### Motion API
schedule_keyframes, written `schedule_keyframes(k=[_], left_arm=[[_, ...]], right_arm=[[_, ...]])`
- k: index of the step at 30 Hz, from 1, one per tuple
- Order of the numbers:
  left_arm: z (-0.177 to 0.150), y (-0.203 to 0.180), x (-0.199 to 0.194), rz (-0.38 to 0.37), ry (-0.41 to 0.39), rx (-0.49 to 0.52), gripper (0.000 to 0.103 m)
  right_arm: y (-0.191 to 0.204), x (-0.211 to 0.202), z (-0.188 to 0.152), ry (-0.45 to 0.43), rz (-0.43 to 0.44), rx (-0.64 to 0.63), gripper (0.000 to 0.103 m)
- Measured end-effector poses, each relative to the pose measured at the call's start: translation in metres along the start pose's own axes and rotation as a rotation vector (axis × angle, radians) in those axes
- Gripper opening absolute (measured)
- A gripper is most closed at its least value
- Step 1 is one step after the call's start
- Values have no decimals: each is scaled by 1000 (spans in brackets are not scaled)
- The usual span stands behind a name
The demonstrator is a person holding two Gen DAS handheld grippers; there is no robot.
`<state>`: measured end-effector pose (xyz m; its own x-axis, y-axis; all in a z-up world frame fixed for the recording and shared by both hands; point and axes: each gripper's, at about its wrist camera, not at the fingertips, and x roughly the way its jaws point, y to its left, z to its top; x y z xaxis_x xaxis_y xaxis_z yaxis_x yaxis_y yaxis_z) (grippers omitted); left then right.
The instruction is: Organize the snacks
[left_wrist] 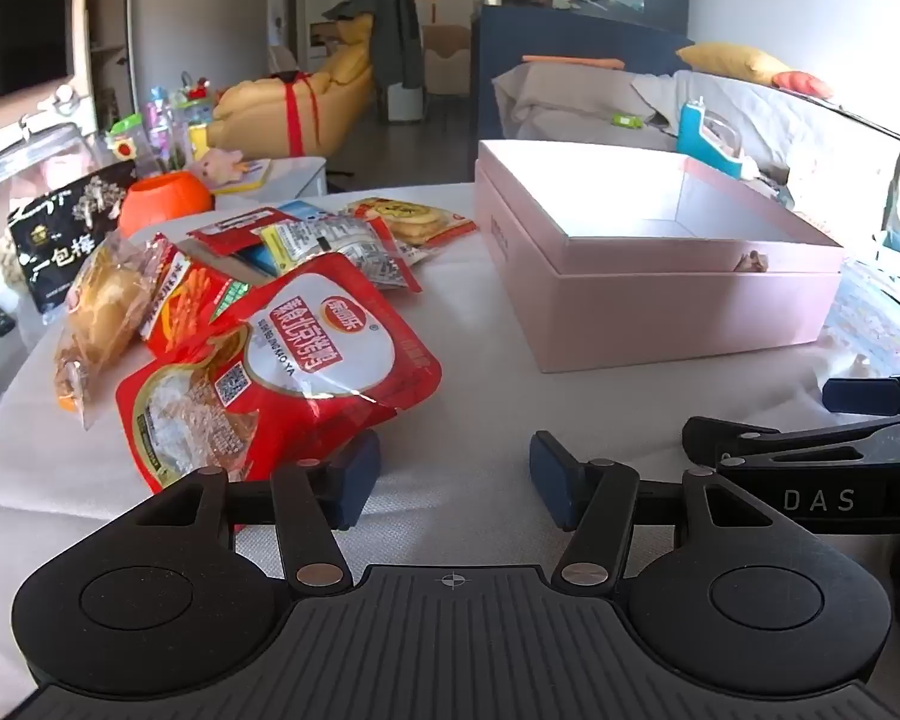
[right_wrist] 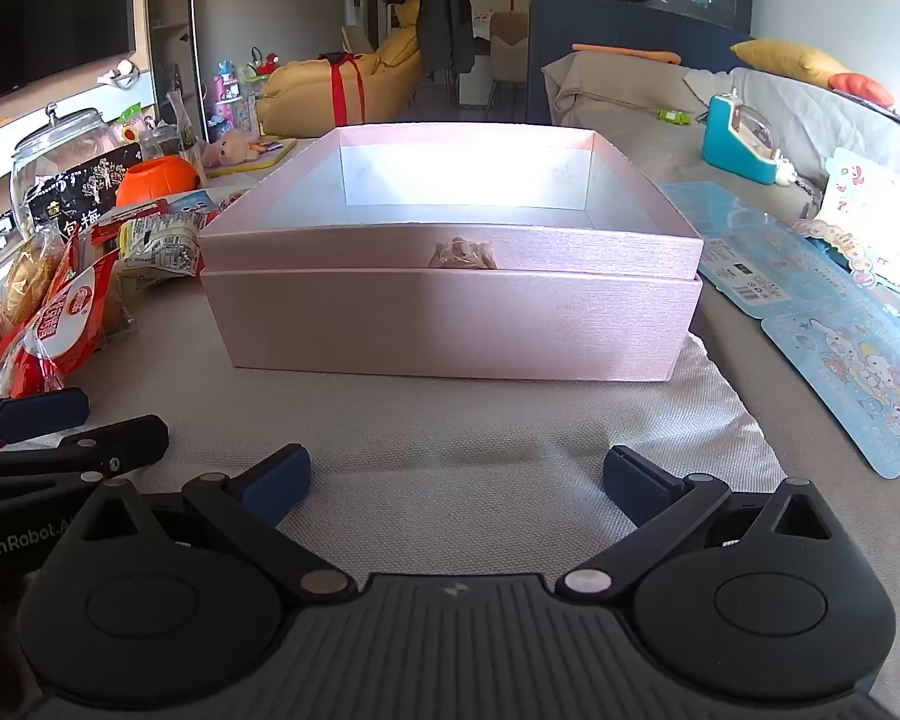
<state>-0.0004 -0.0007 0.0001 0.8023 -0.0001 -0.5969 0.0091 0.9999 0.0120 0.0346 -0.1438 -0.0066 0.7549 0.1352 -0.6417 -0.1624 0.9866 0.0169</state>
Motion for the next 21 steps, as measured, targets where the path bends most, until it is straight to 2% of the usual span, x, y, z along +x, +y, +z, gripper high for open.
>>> schedule_keyframes(k=[21], left_arm=[[0, 1, 0, -11, 5, -14, 62]], right_arm=[[1, 1, 0, 2, 0, 0, 103]])
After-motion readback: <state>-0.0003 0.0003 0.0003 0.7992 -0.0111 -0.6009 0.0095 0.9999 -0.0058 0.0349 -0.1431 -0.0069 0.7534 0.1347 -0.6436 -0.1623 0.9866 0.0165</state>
